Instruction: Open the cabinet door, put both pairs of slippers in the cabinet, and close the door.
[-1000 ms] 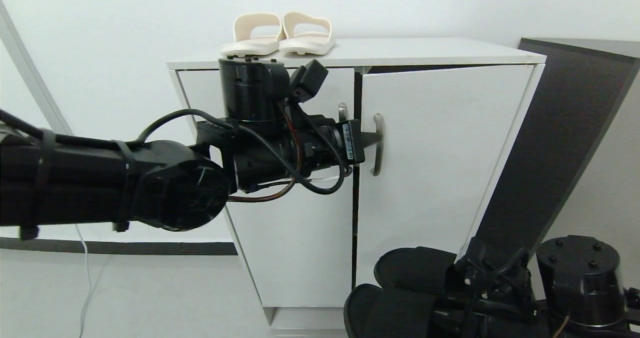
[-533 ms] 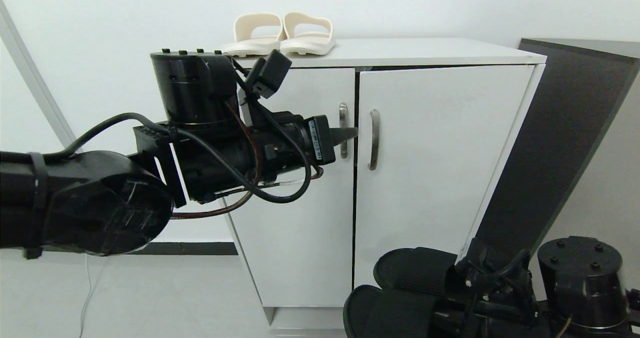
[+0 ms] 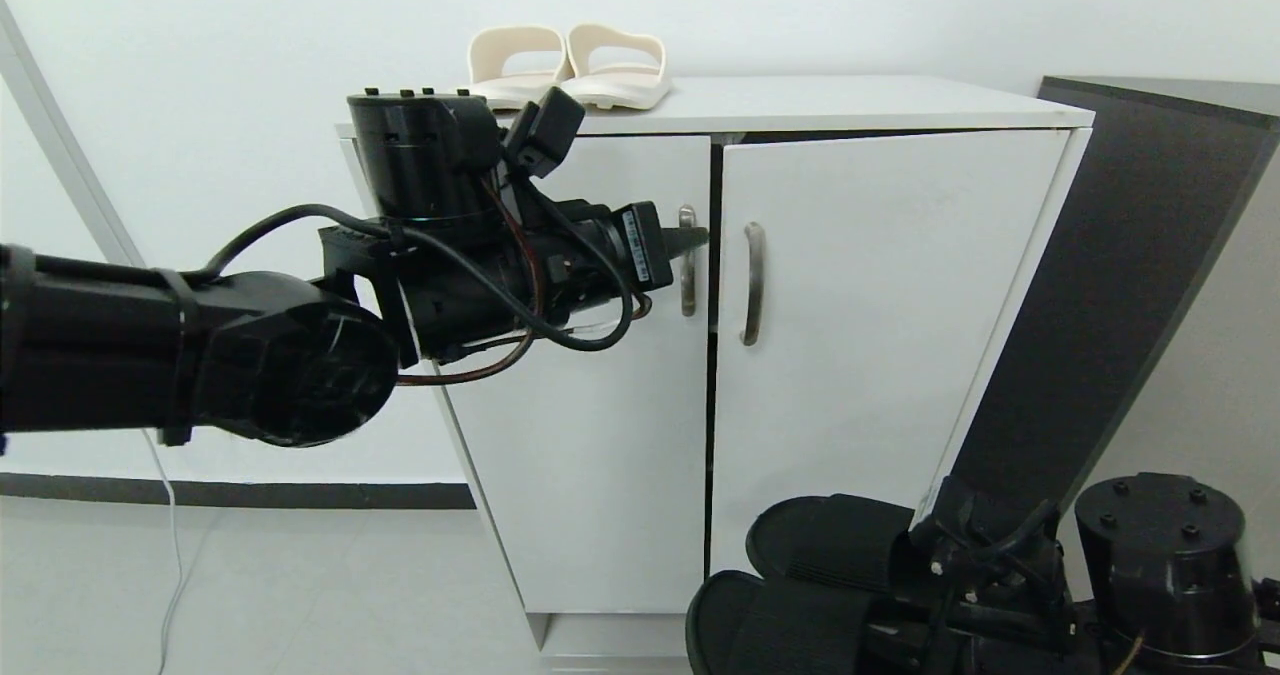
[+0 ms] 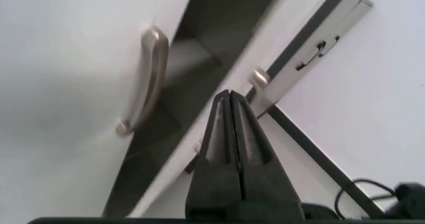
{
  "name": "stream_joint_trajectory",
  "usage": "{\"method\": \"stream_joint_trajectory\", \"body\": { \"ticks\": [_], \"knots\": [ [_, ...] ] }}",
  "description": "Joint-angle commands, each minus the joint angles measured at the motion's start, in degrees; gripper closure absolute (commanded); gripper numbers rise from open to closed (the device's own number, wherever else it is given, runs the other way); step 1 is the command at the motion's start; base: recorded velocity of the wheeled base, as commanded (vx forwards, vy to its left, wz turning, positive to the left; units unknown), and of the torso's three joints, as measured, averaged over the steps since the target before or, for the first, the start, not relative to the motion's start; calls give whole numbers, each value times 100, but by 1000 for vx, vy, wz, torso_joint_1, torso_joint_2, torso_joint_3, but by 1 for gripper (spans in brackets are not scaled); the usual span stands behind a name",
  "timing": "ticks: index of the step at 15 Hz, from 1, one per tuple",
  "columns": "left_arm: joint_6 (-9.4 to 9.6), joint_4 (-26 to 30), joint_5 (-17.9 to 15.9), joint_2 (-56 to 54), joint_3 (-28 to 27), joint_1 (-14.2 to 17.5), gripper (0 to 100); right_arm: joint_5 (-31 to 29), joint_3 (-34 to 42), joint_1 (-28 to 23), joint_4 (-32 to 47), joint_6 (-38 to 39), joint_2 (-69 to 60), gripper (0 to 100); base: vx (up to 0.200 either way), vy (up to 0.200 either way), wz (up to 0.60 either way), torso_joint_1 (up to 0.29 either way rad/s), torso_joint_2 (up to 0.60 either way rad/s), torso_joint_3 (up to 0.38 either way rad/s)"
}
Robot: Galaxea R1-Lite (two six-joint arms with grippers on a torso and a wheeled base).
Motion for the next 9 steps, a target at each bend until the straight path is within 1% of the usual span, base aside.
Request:
{"method": "stream_joint_trajectory", "body": {
  "ticks": [1,5,6,7,9],
  "knots": [
    [-10,19,36,321,-275,47,100,2,-1,0,-5,-1,-8,100,0,0,0,0,0,0],
    [-10,46,53,515,-495,56,100,2,-1,0,-5,-1,-8,100,0,0,0,0,0,0],
    [-54,204,53,568,-627,82,100,2,8,0,-5,-1,-8,100,0,0,0,0,0,0],
    [-54,345,53,576,-688,91,100,2,8,0,-5,-1,-8,100,0,0,0,0,0,0],
    [-54,441,18,638,-776,91,100,2,16,9,4,-1,-8,100,0,0,0,0,0,0]
  ]
}}
